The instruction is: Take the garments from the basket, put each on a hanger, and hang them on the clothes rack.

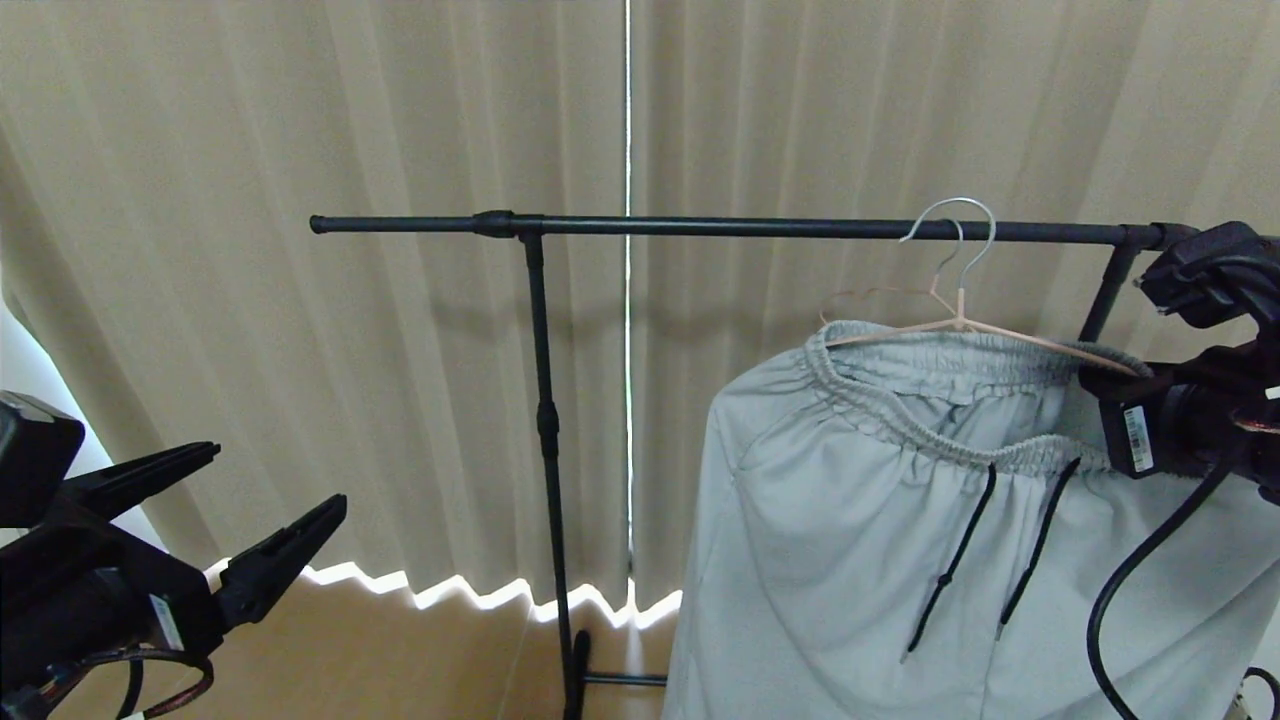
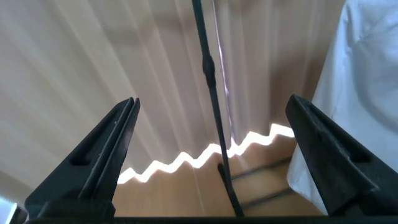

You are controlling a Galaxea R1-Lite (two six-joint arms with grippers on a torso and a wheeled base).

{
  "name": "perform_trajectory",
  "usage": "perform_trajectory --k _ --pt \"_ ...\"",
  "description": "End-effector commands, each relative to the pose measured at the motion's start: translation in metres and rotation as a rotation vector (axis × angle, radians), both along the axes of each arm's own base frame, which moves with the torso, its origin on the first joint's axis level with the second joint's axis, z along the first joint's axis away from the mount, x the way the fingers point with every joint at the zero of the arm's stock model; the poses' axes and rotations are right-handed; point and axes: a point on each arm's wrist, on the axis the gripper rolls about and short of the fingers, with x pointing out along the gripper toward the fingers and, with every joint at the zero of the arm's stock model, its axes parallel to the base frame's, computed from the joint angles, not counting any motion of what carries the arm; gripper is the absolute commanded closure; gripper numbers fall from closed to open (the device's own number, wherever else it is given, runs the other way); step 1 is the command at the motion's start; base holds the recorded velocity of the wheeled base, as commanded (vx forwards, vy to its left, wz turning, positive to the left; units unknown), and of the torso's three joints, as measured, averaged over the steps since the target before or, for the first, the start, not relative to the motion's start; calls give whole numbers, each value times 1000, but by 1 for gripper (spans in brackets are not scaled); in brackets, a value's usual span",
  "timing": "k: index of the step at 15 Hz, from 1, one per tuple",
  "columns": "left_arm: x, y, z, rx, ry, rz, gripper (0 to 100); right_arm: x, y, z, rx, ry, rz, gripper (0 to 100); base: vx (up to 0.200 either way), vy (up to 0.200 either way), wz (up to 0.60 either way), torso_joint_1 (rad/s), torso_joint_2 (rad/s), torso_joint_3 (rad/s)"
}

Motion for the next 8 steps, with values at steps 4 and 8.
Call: perform_trajectory --k 4,8 --pt "1 0 -2 4 7 1 0 1 1 -1 15 2 -1 100 200 0 0 9 1 6" --pt "1 0 -2 5 10 1 0 5 11 -5 79 15 13 100 200 0 0 4 2 4"
